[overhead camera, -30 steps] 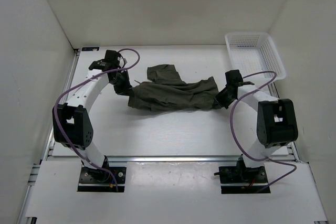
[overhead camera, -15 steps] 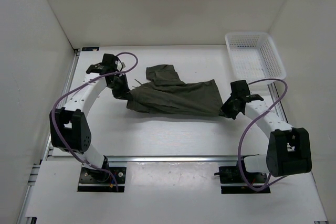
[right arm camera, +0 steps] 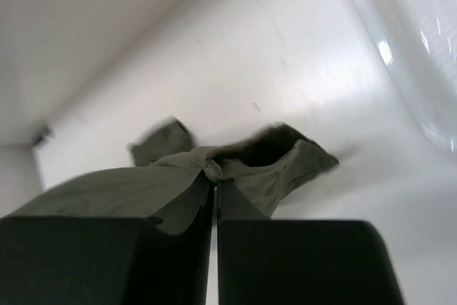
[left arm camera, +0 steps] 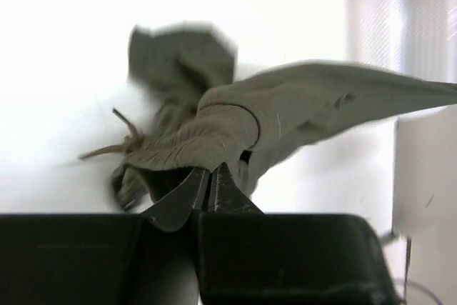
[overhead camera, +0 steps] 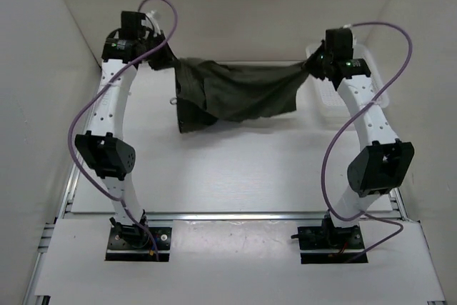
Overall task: Fold and stack the shorts
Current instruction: Flatten the shorts out
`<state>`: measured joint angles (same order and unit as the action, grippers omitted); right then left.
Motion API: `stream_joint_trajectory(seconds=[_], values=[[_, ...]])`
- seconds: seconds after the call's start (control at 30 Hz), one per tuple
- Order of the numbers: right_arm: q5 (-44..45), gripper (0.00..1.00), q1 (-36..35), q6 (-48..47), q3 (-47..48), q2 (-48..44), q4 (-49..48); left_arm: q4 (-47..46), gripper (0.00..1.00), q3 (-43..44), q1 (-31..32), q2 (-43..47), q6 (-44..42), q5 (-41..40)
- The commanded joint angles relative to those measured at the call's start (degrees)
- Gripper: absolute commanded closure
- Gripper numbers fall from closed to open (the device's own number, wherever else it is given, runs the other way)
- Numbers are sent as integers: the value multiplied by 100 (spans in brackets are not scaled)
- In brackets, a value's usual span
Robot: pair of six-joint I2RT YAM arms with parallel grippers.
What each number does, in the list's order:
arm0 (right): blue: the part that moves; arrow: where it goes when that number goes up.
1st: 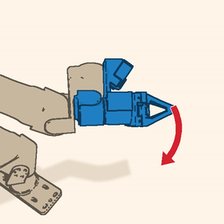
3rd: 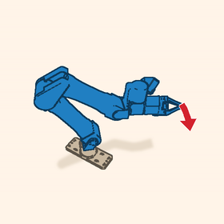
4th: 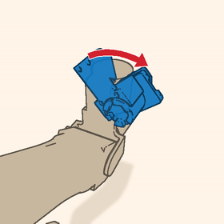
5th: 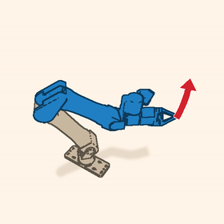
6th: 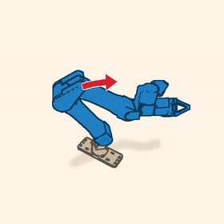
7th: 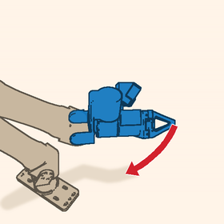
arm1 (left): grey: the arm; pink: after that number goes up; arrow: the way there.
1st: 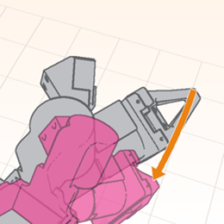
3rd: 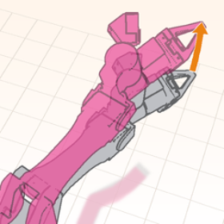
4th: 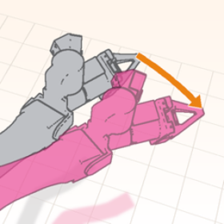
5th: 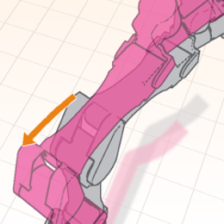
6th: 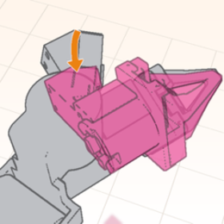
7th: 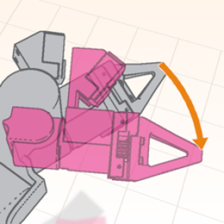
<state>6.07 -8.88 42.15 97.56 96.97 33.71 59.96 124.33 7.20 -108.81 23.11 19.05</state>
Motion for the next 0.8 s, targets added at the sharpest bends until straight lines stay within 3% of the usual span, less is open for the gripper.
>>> stream_joint_trajectory(seconds=[0.0, 0.13, 0.2, 0.23, 0.33, 0.37, 0.4, 0.47, 0.5, 0.53, 0.67, 0.77], values=[[27, 100, 177, -277, 1106, -221, 21, -168, 90, 1066, -131, 334, -9, 73], [-141, 100, 177, -409, 539, -791, -118, -574, 90, 227, -193, 1107, -201, 151], [-220, 100, 177, -409, -128, -1126, -277, -574, 90, -415, -193, 1607, -333, 152], [-220, 100, 177, -409, -897, -1476, -399, -574, 90, -810, -193, 1800, -395, 152], [-220, 100, 177, -409, -2140, -2198, -462, -845, 90, -2760, -193, 2705, -474, -103], [-159, 100, 177, -409, -3023, -2391, -514, -916, 90, -3801, -193, 3151, -414, -155], [-158, 100, 177, -409, -3485, -2793, -515, -986, 90, -4316, -193, 3339, -326, -243], [-158, 91, 177, -409, -4320, -3182, -515, -987, 57, -5222, -262, 3577, -115, -244], [-271, 82, 177, -409, -5012, -3506, -515, -987, 37, -5975, -315, 3647, 121, -139], [-438, 66, 177, -331, -5288, -3666, -428, -987, 20, -6287, -368, 3735, 254, 114], [-440, 49, 177, -111, -5862, -4273, 55, -900, 15, -6896, -369, 4078, 834, 56], [-387, 46, 177, -58, -5862, -4415, 354, -574, 23, -7002, -369, 4271, 1300, -156]])
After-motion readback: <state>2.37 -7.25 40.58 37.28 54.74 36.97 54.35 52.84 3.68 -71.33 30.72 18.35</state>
